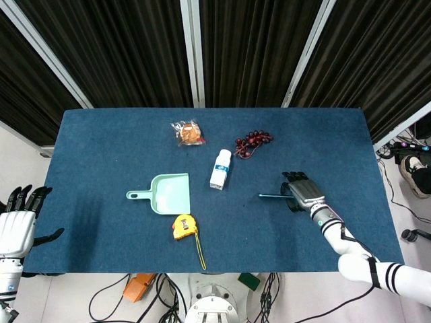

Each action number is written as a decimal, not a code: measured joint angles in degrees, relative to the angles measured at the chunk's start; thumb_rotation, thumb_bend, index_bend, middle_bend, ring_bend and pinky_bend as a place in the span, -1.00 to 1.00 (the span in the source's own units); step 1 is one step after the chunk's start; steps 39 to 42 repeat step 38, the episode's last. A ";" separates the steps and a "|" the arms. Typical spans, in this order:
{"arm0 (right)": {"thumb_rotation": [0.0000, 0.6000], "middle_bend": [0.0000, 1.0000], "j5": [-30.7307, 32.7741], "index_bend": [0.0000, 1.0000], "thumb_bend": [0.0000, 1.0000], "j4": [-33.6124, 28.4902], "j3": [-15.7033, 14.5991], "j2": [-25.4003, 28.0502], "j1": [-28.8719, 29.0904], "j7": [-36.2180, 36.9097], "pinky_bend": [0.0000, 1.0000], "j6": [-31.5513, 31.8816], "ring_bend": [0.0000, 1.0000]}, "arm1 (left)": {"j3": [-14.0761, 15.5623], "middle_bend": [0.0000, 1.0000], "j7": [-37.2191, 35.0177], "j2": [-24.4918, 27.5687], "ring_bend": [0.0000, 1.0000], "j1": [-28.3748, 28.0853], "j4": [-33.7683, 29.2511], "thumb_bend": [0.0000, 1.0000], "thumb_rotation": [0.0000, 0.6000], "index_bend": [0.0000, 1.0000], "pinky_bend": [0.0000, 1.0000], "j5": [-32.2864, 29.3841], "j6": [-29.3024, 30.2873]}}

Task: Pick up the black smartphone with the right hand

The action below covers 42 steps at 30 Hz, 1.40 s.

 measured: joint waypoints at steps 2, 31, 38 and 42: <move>1.00 -0.82 -0.07 -0.24 0.43 0.22 -0.21 0.00 0.58 0.05 -1.00 0.30 -1.00 | -0.02 -0.74 0.20 0.12 -0.89 -0.07 -0.19 -0.83 1.00 -0.73 -1.00 0.06 -0.03; 1.00 -0.82 -15.41 -0.76 -0.39 -9.48 -3.12 8.14 -13.29 5.67 -1.00 36.07 -1.00 | -0.62 -0.74 -0.47 -0.85 -0.89 -0.51 0.23 -0.83 1.00 -0.73 -1.00 0.27 0.45; 1.00 -0.82 -23.90 -0.76 -0.39 -15.04 -7.62 15.90 -25.60 11.86 -1.00 48.16 -1.00 | -0.37 -0.74 -0.54 -1.40 -0.89 -0.50 0.42 -0.83 1.00 -0.73 -1.00 0.62 0.54; 1.00 -0.82 -23.90 -0.76 -0.39 -15.04 -7.62 15.90 -25.60 11.86 -1.00 48.16 -1.00 | -0.37 -0.74 -0.54 -1.40 -0.89 -0.50 0.42 -0.83 1.00 -0.73 -1.00 0.62 0.54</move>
